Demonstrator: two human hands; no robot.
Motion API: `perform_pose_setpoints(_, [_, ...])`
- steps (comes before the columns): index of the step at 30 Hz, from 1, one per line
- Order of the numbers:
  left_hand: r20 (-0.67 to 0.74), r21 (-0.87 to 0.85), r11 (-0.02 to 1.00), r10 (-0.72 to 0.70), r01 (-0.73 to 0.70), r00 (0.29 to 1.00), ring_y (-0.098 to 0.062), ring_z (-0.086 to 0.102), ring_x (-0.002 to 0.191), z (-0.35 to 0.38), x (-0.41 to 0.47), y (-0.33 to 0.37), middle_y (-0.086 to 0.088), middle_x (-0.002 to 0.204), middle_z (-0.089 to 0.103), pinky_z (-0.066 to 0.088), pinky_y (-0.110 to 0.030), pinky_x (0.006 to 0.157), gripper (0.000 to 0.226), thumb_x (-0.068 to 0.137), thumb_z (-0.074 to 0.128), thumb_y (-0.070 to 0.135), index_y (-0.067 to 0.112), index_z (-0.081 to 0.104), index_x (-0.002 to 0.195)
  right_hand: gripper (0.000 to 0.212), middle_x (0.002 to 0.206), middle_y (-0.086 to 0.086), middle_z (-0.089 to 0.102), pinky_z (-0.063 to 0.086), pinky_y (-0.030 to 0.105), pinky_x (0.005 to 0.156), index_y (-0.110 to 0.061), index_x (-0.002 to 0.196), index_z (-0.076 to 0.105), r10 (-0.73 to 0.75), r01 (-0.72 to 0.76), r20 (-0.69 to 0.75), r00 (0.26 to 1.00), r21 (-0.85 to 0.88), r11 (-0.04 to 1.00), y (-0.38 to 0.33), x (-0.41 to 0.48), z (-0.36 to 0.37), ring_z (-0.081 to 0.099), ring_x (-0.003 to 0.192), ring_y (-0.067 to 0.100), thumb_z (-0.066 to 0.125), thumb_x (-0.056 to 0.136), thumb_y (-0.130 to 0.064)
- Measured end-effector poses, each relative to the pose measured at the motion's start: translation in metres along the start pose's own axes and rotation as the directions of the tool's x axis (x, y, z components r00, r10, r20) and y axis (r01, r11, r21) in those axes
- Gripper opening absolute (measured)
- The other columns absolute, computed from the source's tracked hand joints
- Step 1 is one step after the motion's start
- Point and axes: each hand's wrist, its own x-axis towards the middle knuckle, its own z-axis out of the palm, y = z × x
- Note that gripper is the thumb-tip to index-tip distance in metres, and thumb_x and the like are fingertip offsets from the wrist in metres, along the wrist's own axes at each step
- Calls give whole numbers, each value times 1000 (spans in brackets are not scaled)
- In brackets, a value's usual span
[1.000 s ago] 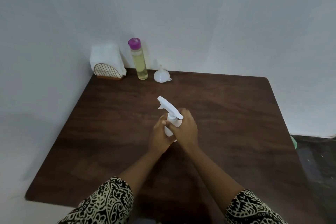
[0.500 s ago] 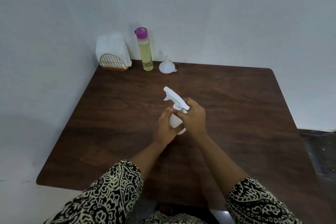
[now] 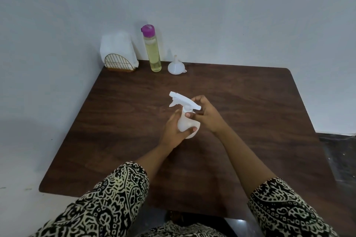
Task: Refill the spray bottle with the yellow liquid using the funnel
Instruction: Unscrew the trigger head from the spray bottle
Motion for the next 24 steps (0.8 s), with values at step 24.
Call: perform_pose_setpoints(24, [26,-32,999,44,-43,999,-5,53,118,3,4,-7,17,129,54,48,-38,98,56,73,73,51,38,50,123,42,84,-12,58,47,20,65,-21,94,46,-27,-8,-347,937,-99,995,-6,-6,31,58,76,5,81,73,-29])
